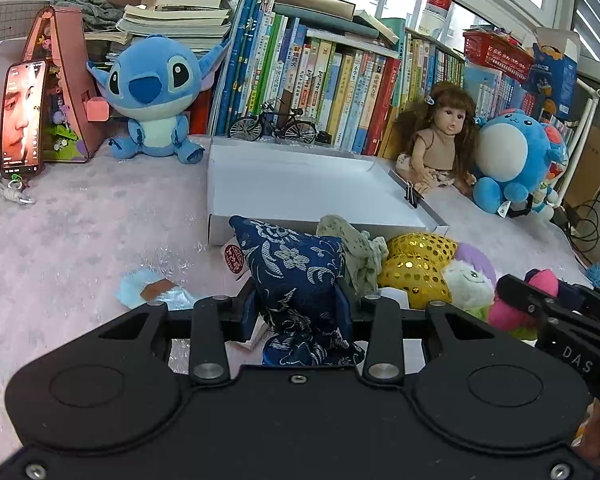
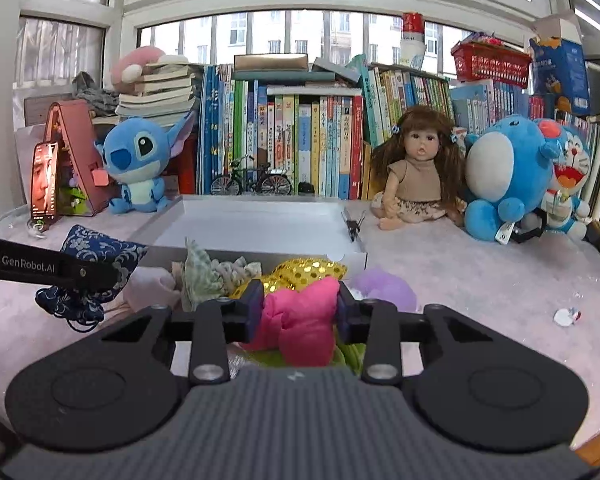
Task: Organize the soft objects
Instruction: 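Lift the blue pouch and pink bow and carry both over the white tray, then lower and release the blue pouch and pink bow into the white tray, then move the left tool back to the light-blue wrapped packet on the table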
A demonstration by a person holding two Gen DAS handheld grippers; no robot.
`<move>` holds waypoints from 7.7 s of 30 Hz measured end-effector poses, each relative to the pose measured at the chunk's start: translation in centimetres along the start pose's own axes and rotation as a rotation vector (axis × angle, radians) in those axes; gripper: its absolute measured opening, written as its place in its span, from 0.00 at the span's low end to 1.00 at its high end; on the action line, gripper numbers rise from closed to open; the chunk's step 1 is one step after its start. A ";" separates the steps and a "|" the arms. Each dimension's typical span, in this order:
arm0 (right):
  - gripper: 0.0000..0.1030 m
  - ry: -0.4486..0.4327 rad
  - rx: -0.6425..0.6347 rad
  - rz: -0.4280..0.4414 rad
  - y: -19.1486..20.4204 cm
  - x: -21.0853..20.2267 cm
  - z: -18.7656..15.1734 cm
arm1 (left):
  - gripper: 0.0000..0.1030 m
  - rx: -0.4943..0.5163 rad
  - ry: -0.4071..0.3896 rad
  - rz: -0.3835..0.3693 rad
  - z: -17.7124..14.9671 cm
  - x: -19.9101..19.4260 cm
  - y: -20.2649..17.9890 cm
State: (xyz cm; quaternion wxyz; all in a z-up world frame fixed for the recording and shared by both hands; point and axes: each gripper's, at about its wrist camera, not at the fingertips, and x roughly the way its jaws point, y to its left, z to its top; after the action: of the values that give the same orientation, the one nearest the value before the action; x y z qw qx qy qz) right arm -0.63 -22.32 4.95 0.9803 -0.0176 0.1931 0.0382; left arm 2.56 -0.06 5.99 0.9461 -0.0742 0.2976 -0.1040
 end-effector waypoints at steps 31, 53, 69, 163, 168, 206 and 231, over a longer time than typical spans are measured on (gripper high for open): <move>0.21 -0.030 0.194 0.134 -4.7 7.3 9.7 | 0.35 -0.078 0.019 -0.091 10.6 8.4 1.0; 0.21 0.223 0.364 0.172 -4.4 23.5 9.7 | 0.35 -0.086 0.170 -0.015 11.2 20.8 0.1; 0.26 0.264 0.350 0.181 -4.2 24.4 8.1 | 0.37 -0.094 0.229 0.000 9.8 22.4 0.6; 1.00 0.012 -0.045 0.086 -2.3 4.2 -0.6 | 0.86 0.032 -0.015 0.052 -1.5 2.9 2.3; 1.00 0.025 -0.053 0.068 -2.3 4.2 -1.2 | 0.86 0.033 -0.005 0.078 -2.3 2.8 2.9; 0.81 0.104 -0.068 0.061 -1.6 4.6 -3.0 | 0.82 -0.055 0.031 0.269 -2.6 4.5 7.1; 0.83 0.105 -0.051 -0.041 -2.5 6.1 -2.3 | 0.83 -0.044 0.040 0.301 -2.0 5.4 7.4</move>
State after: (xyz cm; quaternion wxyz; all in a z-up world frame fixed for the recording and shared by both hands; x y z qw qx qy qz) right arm 4.38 -24.52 0.58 0.9686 -0.0484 0.2428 0.0220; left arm 6.84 5.60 -0.07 0.9430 -0.0474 0.3265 0.0439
